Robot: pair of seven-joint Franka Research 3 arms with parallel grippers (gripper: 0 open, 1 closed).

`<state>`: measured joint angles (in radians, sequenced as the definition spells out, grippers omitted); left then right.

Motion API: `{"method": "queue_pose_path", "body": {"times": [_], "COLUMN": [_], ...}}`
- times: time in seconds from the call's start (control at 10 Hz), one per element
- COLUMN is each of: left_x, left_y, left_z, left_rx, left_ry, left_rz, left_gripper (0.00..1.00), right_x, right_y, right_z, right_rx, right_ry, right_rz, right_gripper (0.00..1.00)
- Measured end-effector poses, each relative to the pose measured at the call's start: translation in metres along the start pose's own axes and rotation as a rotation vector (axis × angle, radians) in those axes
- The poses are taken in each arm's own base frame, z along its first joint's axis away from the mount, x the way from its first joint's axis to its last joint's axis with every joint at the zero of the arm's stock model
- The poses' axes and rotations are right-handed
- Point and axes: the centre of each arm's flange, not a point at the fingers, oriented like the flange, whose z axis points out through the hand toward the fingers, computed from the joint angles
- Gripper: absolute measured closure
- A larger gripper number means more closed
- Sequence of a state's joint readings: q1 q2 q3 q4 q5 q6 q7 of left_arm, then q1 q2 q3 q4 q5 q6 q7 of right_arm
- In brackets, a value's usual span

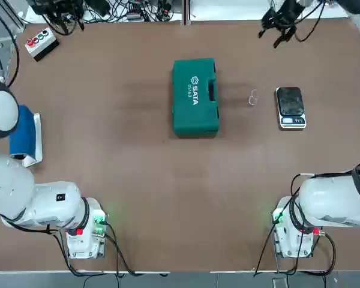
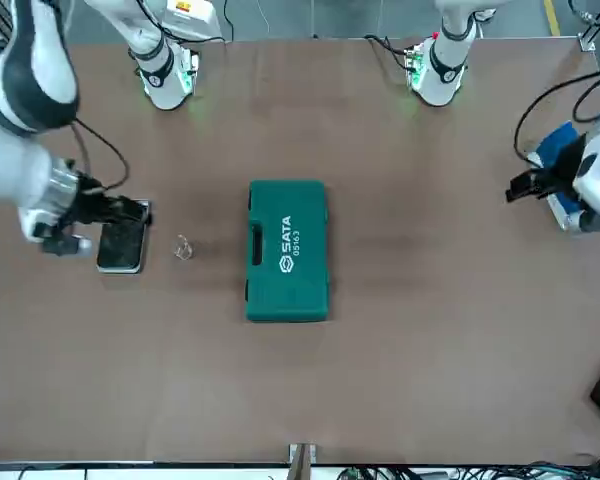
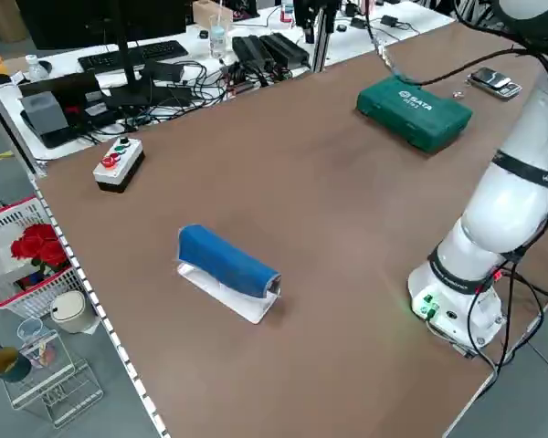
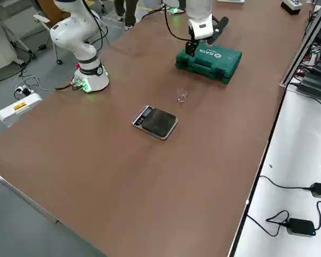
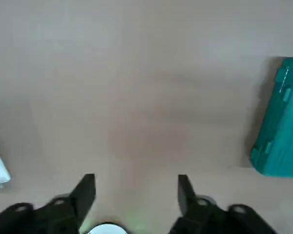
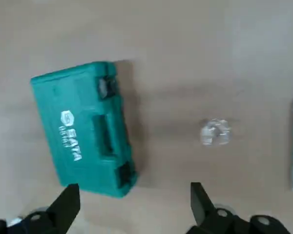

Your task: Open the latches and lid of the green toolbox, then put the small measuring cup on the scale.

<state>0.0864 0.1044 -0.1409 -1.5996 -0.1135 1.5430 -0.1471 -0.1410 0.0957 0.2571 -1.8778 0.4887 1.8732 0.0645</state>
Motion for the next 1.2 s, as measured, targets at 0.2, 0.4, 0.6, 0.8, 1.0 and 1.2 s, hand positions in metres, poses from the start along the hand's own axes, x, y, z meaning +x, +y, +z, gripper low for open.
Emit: {"method": "queue_pose_path", "body": {"times": [0.2, 0.4, 0.6, 0.8, 1.0, 1.2], "left_x": [-0.003, -0.012, -0.014, -0.018, -0.021, -0.016], "left_y": [0.018, 0.035, 0.039, 0.058, 0.069, 0.081], "left_z": [0.037, 0.078, 0.106, 0.146, 0.178, 0.201], "left_rx": [-0.03, -0.069, -0.133, -0.178, -0.253, -0.288], "left_ry": [-0.013, -0.041, -0.04, -0.009, 0.01, 0.02], "left_rz": [0.019, 0.029, 0.011, 0.009, -0.034, -0.049], "left_gripper": [0.62, 0.9, 0.99, 0.99, 0.99, 0.99], "right_x": [0.006, 0.019, 0.026, 0.031, 0.034, 0.032], "right_y": [0.003, 0.032, 0.052, 0.066, 0.08, 0.079], "right_z": [0.048, 0.104, 0.159, 0.201, 0.241, 0.269], "right_rx": [0.172, 0.35, 0.454, 0.564, 0.644, 0.628], "right_ry": [-0.074, -0.089, -0.087, -0.066, -0.009, 0.003], "right_rz": [-0.006, -0.063, -0.089, -0.114, -0.113, -0.106], "right_gripper": [0.0, 0.0, 0.0, 0.0, 0.0, 0.0]}}
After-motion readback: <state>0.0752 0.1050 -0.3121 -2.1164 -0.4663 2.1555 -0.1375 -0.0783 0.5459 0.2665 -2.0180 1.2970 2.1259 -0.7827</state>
